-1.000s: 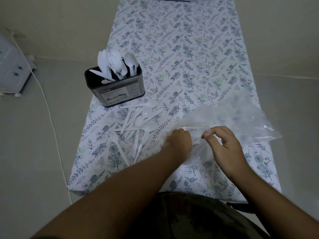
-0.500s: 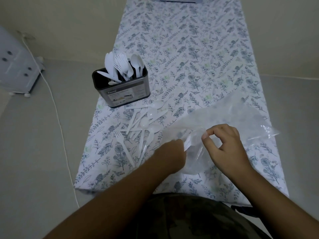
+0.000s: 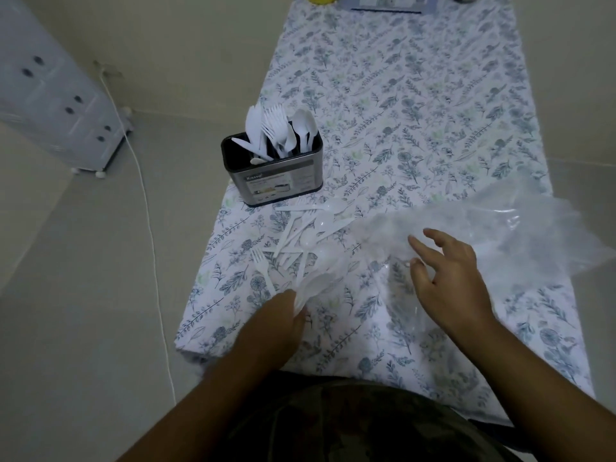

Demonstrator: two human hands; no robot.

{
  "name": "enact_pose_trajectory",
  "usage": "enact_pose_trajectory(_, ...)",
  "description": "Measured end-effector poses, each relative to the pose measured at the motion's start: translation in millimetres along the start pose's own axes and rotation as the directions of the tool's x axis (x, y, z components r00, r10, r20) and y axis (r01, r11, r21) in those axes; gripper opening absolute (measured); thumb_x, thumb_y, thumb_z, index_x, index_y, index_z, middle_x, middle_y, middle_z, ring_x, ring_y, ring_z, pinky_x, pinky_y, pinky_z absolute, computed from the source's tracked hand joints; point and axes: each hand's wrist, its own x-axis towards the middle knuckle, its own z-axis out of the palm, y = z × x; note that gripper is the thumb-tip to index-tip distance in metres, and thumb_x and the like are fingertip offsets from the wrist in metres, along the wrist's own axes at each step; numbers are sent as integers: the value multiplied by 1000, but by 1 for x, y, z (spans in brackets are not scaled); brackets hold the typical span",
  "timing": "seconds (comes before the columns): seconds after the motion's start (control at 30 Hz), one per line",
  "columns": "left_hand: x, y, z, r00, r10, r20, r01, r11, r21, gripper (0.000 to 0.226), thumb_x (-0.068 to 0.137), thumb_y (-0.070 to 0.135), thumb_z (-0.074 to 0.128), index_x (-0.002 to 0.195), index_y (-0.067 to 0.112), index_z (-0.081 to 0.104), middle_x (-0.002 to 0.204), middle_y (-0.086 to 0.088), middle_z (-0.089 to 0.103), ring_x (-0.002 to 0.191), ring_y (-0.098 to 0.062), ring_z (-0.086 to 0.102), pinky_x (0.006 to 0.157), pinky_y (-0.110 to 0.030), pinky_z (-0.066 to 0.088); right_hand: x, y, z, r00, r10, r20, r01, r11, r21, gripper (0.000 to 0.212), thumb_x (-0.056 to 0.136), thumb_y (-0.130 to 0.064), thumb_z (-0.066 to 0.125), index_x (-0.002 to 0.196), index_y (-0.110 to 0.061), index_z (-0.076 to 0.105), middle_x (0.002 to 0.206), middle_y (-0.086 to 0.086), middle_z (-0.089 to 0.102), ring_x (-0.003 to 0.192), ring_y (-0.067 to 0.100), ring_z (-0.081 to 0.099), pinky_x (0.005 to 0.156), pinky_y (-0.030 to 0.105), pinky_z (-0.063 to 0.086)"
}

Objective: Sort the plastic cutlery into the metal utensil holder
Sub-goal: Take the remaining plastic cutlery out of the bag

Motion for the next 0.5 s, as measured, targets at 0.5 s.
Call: enact_pose_trajectory(0.5,35,67,18,882,401,-249,-416,909,-7,34,94,29,56,123,11,58,112,-4,56,105,-15,49,92,-35,49,-19,-11,-26,994,104,-33,-91,958,273,39,99,-18,59,136,-26,64,90,-13,61,84,4,59,68,19,44)
